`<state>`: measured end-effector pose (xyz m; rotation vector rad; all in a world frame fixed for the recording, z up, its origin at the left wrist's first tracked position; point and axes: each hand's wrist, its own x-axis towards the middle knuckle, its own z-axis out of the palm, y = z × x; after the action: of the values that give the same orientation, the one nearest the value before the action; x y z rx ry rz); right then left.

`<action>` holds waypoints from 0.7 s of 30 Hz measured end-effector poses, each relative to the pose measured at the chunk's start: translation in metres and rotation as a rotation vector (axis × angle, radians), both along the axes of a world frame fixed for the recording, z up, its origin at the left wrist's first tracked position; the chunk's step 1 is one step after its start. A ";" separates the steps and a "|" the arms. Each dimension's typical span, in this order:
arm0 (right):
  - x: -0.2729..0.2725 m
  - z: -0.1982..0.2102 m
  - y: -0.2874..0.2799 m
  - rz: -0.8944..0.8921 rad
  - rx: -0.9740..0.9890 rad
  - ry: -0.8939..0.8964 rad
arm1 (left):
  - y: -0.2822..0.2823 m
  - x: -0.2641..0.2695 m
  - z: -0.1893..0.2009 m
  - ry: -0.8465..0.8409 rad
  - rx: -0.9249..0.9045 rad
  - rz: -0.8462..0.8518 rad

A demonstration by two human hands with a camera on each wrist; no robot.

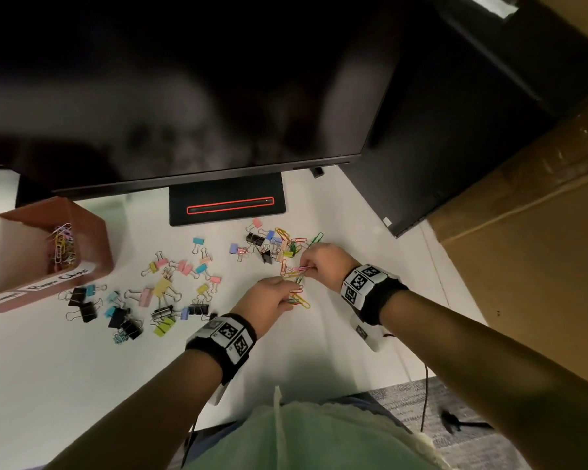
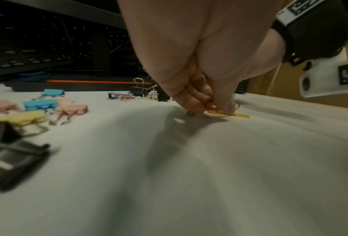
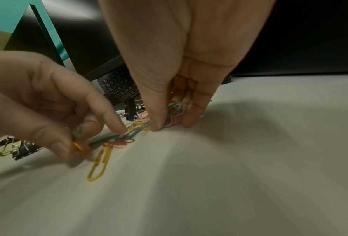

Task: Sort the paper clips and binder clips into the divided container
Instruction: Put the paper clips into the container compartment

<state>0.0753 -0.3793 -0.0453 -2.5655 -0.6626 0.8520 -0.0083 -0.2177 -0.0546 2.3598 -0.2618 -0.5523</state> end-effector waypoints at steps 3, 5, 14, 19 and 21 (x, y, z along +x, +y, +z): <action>0.001 0.001 -0.004 -0.018 0.007 -0.002 | -0.004 0.007 -0.003 0.004 0.058 0.010; 0.002 0.001 -0.006 -0.008 0.015 -0.006 | -0.005 0.009 -0.003 -0.010 0.064 0.034; -0.001 0.002 -0.005 0.011 -0.018 -0.009 | 0.002 0.004 -0.004 -0.094 0.128 -0.057; -0.006 0.002 -0.006 0.036 -0.018 -0.018 | 0.008 0.005 -0.001 -0.094 0.182 -0.084; -0.007 0.001 -0.005 0.037 -0.024 -0.007 | 0.010 0.005 0.000 -0.089 0.194 -0.081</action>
<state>0.0684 -0.3847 -0.0439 -2.5858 -0.7079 0.8688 -0.0037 -0.2079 -0.0549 2.5753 -0.3603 -0.5318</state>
